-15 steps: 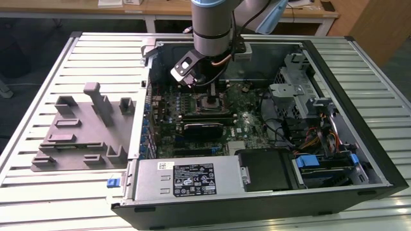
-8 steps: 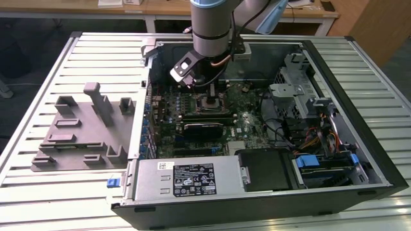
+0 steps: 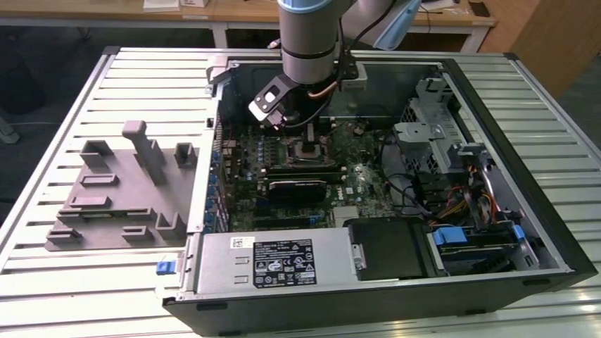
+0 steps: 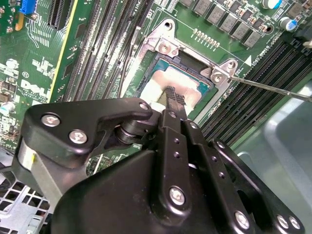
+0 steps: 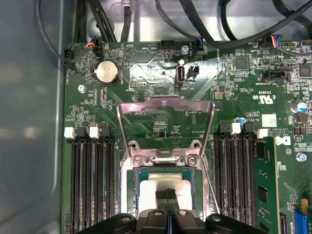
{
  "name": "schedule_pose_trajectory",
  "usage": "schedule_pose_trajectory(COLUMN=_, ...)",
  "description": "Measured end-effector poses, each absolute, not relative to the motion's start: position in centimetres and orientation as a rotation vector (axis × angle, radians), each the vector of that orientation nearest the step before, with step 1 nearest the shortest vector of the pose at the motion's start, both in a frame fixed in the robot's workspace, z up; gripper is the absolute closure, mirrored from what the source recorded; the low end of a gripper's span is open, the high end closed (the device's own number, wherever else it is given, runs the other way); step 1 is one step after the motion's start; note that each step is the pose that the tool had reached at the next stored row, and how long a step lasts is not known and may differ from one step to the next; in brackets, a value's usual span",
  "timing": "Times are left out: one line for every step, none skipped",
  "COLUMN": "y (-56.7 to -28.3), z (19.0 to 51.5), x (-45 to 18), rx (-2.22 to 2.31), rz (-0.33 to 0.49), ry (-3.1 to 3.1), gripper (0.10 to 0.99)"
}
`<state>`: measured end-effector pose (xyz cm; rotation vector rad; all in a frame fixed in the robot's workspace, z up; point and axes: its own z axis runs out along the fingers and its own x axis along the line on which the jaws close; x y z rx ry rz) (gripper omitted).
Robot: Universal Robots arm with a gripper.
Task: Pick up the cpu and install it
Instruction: 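Place the cpu into insertion slot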
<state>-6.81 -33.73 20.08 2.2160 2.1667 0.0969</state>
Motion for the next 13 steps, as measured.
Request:
schedule_pose_trajectory(y=-33.73, z=20.02, x=-6.80, rx=2.216, rz=0.098, ry=2.167, gripper=0.980)
schedule_pose_trajectory(y=-33.73, z=19.98, x=-6.80, rx=2.216, rz=0.098, ry=2.167, gripper=0.980)
schedule_pose_trajectory(y=-33.74, z=19.94, x=-6.81, rx=2.216, rz=0.097, ry=2.167, gripper=0.980)
schedule_pose_trajectory(y=-33.74, z=19.93, x=-6.81, rx=2.216, rz=0.097, ry=2.167, gripper=0.980)
schedule_pose_trajectory(y=-33.74, z=19.93, x=-6.81, rx=2.216, rz=0.096, ry=2.167, gripper=0.980)
schedule_pose_trajectory(y=-33.74, z=19.92, x=-6.81, rx=2.216, rz=0.096, ry=2.167, gripper=0.980)
schedule_pose_trajectory(y=-33.74, z=19.91, x=-6.81, rx=2.216, rz=0.097, ry=2.167, gripper=0.980)
schedule_pose_trajectory(y=-33.74, z=19.90, x=-6.81, rx=2.216, rz=0.097, ry=2.167, gripper=0.980)
schedule_pose_trajectory(y=-33.74, z=19.87, x=-6.81, rx=2.216, rz=0.097, ry=2.167, gripper=0.980)
schedule_pose_trajectory(y=-33.74, z=19.84, x=-6.81, rx=2.216, rz=0.096, ry=2.167, gripper=0.980)
schedule_pose_trajectory(y=-33.74, z=19.81, x=-6.81, rx=2.216, rz=0.096, ry=2.167, gripper=0.980)
schedule_pose_trajectory(y=-33.75, z=19.78, x=-6.82, rx=2.216, rz=0.096, ry=2.167, gripper=0.980)
schedule_pose_trajectory(y=-33.75, z=19.77, x=-6.82, rx=2.216, rz=0.096, ry=2.167, gripper=0.980)
